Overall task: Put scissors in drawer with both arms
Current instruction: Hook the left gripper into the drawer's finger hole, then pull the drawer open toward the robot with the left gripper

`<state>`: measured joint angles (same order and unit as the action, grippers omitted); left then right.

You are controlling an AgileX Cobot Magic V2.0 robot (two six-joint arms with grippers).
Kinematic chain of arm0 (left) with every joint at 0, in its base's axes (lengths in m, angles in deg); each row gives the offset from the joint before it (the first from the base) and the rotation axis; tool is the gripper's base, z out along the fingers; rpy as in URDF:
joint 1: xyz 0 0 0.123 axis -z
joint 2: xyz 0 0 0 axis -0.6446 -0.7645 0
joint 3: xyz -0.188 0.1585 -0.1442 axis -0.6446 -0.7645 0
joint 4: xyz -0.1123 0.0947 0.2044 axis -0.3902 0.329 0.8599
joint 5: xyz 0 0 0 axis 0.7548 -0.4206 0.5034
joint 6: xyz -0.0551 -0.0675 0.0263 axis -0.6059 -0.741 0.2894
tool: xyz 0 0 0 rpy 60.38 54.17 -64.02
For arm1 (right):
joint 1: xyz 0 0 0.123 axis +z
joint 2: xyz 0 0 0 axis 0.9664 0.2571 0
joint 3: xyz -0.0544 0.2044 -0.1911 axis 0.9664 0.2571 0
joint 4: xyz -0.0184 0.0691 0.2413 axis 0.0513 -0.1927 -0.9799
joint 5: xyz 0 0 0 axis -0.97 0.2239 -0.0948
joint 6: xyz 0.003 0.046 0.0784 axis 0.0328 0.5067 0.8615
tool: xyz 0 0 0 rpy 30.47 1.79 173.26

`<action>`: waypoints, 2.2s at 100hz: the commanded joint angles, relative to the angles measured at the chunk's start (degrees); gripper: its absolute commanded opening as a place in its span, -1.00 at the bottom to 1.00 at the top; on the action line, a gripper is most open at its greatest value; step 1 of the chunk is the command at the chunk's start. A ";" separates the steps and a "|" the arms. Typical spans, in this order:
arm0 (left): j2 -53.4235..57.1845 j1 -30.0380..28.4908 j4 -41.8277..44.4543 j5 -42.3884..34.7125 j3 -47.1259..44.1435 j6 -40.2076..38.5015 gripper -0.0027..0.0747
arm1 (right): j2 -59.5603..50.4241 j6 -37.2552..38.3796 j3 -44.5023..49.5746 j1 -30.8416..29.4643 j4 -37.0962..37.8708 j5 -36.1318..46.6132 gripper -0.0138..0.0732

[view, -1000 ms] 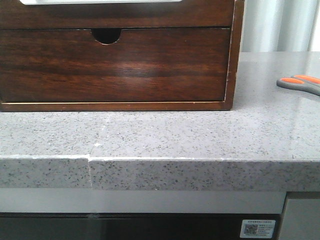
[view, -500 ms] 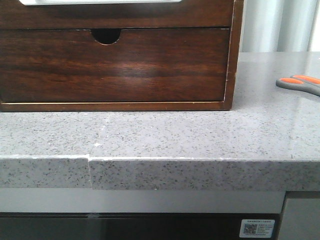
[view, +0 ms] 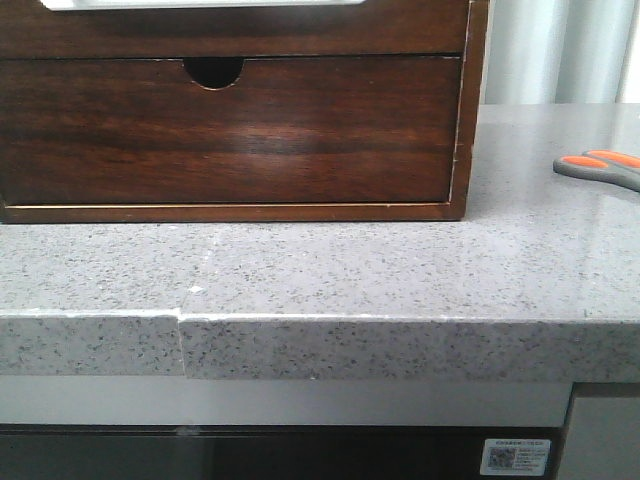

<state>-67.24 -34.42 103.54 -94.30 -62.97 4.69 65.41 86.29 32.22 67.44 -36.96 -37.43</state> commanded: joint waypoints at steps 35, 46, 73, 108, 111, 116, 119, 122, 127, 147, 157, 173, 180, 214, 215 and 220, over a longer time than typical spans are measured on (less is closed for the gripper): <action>-22.23 9.70 31.43 -15.51 12.85 3.63 -0.20 | 0.98 -0.35 -2.06 0.07 -0.23 4.36 -0.80; -27.15 10.73 33.97 -16.36 16.54 4.83 -0.20 | 0.98 -0.35 -2.06 0.07 -0.23 4.36 -0.80; -34.30 13.87 35.61 -16.68 23.23 7.10 -0.20 | 0.98 -0.35 -2.06 0.07 -0.23 4.36 -0.80; -40.14 14.09 36.87 -16.41 26.76 7.10 -0.20 | 0.98 -0.35 -2.06 0.07 -0.23 4.36 -0.80; -40.30 14.09 36.87 -16.41 26.76 7.10 -0.20 | 0.98 -0.35 -2.06 0.07 -0.23 4.36 -0.80; -40.39 14.09 36.87 -16.41 26.76 7.10 -0.20 | 0.98 -0.35 -2.06 0.07 -0.23 4.36 -0.80; -40.44 14.09 36.87 -16.31 26.76 7.10 -0.20 | 0.98 -0.35 -2.06 0.07 -0.23 4.36 -0.80; -40.54 14.09 36.87 -16.31 26.76 7.10 -0.20 | 0.98 -0.35 -2.06 0.07 -0.23 4.36 -0.80; -40.66 14.09 36.87 -16.05 26.76 7.10 -0.23 | 0.98 -0.35 -2.06 0.07 -0.23 4.36 -0.80; -40.66 14.09 36.87 -16.05 26.76 7.10 -0.77 | 0.98 -0.35 -2.06 0.07 -0.23 4.36 -0.80; -40.66 14.09 36.87 -16.05 26.76 7.10 -0.98 | 0.98 -0.35 -2.06 0.07 -0.23 4.36 -0.80; -40.45 14.09 36.87 -16.05 26.76 7.10 -0.98 | 0.98 -0.35 -2.06 0.07 -0.23 4.36 -0.80; -40.20 14.09 36.87 -16.05 26.76 6.78 -0.98 | 0.98 -0.35 -2.06 0.07 -0.23 4.36 -0.80; -36.75 14.09 36.87 -17.01 24.32 4.78 -0.98 | 0.98 -0.35 -2.06 0.07 -0.23 4.36 -0.80; -36.58 14.09 36.87 -17.06 24.09 4.78 -0.98 | 0.98 -0.35 -2.06 0.07 -0.23 4.36 -0.80; -35.65 14.09 36.87 -17.50 23.26 4.78 -0.98 | 0.98 -0.35 -2.06 0.07 -0.23 4.36 -0.80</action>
<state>-105.63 -20.73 145.20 -107.82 -39.95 13.06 65.41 86.29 32.22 67.44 -37.08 -37.43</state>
